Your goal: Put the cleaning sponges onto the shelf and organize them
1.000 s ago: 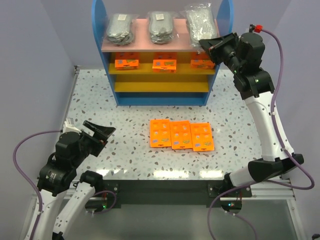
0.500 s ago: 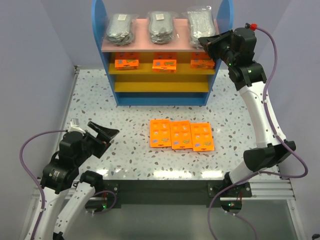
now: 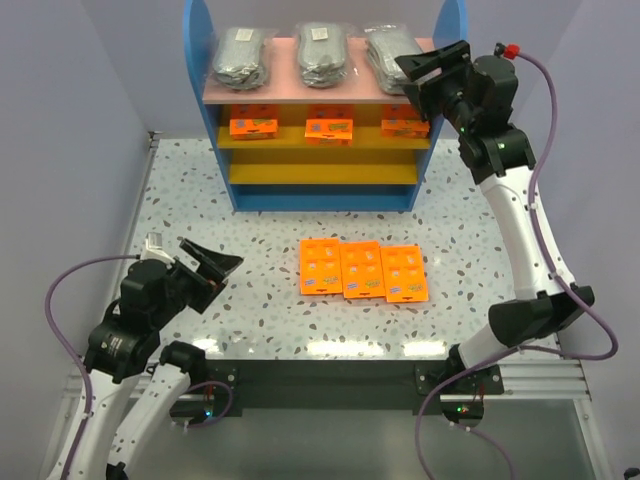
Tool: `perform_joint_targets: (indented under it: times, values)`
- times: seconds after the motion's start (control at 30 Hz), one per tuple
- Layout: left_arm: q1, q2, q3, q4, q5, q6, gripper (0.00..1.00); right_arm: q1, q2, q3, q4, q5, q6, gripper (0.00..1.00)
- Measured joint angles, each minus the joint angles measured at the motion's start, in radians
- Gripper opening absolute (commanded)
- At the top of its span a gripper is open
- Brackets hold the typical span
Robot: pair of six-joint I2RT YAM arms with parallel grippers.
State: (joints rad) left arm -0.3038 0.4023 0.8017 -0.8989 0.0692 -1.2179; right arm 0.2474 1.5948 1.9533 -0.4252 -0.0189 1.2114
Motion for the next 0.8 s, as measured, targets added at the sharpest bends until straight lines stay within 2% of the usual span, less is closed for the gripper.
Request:
perform_joint_targets:
  times: [0.2,0.4,0.6,0.8]
  values:
    - [0.0,0.039,-0.04,0.064,0.037,0.012,0.99,0.0,-0.175,-0.166,0.035,-0.034,-0.016,0.74]
    - [0.0,0.098,-0.154,0.189,0.114,0.051,0.95,0.0,-0.442,-0.362,0.0,-0.107,-0.084,0.74]
    - [0.0,0.202,-0.325,0.362,0.226,0.05,0.93,0.001,-0.68,-0.658,-0.133,-0.19,-0.208,0.74]
    - [-0.021,0.244,-0.463,0.563,0.264,-0.036,0.92,0.001,-0.749,-0.977,-0.246,-0.251,-0.261,0.74]
